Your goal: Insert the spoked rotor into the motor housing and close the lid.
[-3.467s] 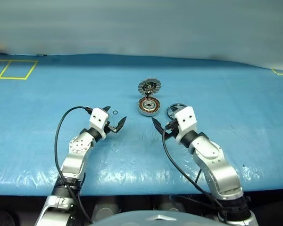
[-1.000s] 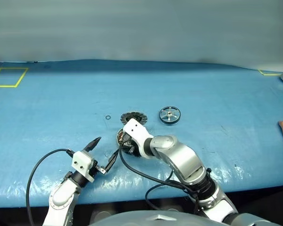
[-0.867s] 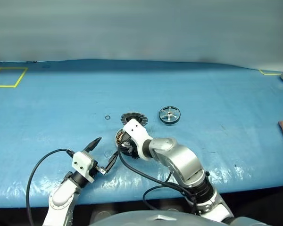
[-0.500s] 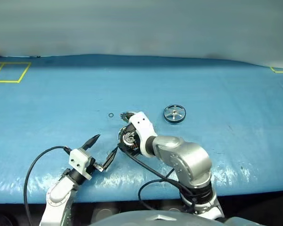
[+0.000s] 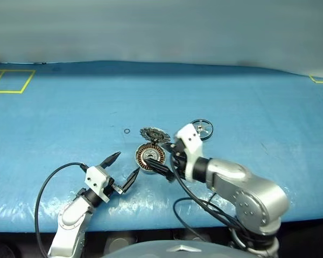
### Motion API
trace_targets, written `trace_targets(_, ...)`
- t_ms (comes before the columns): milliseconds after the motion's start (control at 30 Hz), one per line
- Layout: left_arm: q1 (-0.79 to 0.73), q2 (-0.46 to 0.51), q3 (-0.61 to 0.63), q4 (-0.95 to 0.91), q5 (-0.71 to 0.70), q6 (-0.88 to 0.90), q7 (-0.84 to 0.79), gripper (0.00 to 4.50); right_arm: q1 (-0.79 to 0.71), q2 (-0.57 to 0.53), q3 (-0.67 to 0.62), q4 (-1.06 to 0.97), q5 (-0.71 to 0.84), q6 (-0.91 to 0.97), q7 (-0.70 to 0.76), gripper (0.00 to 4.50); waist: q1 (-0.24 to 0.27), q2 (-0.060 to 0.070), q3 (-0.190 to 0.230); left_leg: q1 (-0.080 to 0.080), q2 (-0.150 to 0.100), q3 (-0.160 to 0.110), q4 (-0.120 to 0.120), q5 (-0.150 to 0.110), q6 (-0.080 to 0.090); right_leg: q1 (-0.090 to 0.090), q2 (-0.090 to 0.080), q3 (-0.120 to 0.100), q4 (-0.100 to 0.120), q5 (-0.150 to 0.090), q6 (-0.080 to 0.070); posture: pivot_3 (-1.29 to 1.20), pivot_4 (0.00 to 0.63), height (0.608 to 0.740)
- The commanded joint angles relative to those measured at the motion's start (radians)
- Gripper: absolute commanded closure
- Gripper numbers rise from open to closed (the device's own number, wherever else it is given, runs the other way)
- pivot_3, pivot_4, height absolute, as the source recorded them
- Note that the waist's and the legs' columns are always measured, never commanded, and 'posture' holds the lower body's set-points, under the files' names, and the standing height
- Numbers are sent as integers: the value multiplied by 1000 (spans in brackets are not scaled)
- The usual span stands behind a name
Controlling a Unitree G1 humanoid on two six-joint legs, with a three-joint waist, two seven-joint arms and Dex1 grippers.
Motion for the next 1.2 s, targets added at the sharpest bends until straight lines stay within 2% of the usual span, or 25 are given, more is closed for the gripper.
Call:
trace_targets(33,-6,3,1,-9,-13,-5,-8,0,131,-31,-12,58,-21,-338,52,94,-3,-2,1,1,0,1,0,0,0,0,2,2,0,0,0,0,150,740)
trace_targets(167,-9,8,0,-9,-10,-1,-11,0,279,-55,1,219,-93,-718,68,94,-3,-3,3,6,2,0,1,0,0,6,4,2,0,-3,5,0,150,740)
trace_targets(267,-10,12,0,-11,-8,4,-13,0,345,-41,12,354,-141,-939,46,94,2,-3,4,8,3,0,3,0,0,8,4,3,0,-5,1,0,150,740)
trace_targets(467,-4,19,-2,-16,-9,13,-14,0,372,-1,51,503,-182,-1151,-1,94,5,-3,5,13,2,3,3,0,0,8,2,6,0,-6,0,0,150,740)
trace_targets(700,16,16,-14,-21,5,22,-9,0,376,-19,101,600,-242,-1259,-22,94,13,-4,5,13,2,4,2,-1,1,9,2,7,0,-3,-4,0,150,740)
trace_targets(1200,3,14,-12,-9,6,15,-3,0,334,-48,109,624,-218,-1271,-24,94,14,-4,5,14,2,5,3,-1,1,11,2,8,1,-3,-4,0,150,740)
